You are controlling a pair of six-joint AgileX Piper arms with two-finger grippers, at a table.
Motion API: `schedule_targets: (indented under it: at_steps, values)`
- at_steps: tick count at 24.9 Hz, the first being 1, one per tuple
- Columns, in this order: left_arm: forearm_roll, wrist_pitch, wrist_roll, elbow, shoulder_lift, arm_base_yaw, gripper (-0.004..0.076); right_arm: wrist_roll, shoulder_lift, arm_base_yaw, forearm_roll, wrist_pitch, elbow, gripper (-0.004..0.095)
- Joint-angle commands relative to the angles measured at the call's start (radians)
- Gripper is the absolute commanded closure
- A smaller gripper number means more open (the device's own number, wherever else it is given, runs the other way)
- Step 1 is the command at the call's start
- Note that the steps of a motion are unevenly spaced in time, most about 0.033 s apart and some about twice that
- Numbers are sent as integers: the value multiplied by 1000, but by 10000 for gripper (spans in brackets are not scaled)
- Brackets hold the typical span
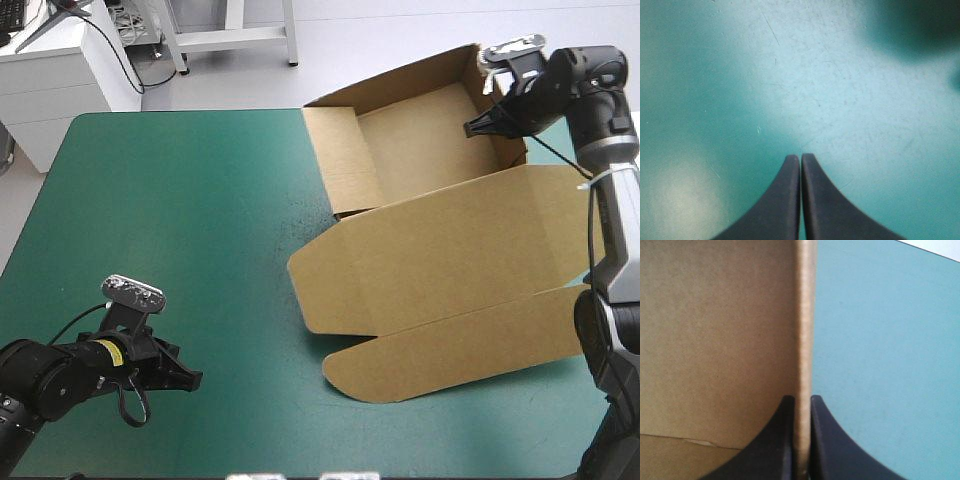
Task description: Fold the box
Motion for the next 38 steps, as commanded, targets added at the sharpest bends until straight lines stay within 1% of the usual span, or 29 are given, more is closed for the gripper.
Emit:
schedule_targets:
  at_steps: [1, 8, 11, 15, 18, 19, 20, 21, 23, 25, 30, 33, 37, 38]
  values:
    - [-20, -41, 0, -25, -7, -7, 732, 15, -61, -107, 8, 4, -33, 927]
    - [-50, -41, 0, -25, -7, -7, 732, 35, -47, -300, 20, 4, -33, 926]
    - [-57, -41, 0, -25, -7, -7, 732, 35, -30, -351, 24, 2, -31, 917]
    - [-43, -41, 0, -25, -7, -7, 732, 44, -2, -405, 18, -35, -31, 867]
    - [-41, -44, 0, -25, -7, -7, 732, 50, 41, -466, 46, -35, -31, 731]
    - [-41, -48, 0, -25, -7, -7, 732, 50, 58, -480, 69, -35, -31, 618]
    - [-41, -48, 0, -25, -7, -7, 732, 56, 62, -484, 71, -35, -31, 580]
    - [-41, -48, 0, -25, -7, -7, 732, 56, 70, -484, 65, -35, -31, 473]
    - [-41, -44, 0, -25, -7, -7, 732, 56, 77, -484, 48, -41, -31, 295]
    - [-41, -44, 0, -25, -7, -7, 732, 56, 77, -484, 41, -53, -31, 182]
    - [-41, -44, 0, -25, -7, -7, 732, 56, 62, -484, 41, -20, -33, 180]
    - [-41, -45, 0, -25, -7, -7, 732, 45, 29, -484, 50, -13, -33, 209]
    - [-41, -45, 0, -25, -7, -7, 732, 45, -18, -484, 77, -13, -35, 326]
    - [-41, -48, 0, -25, -7, -7, 732, 45, -36, -484, 101, -7, -35, 384]
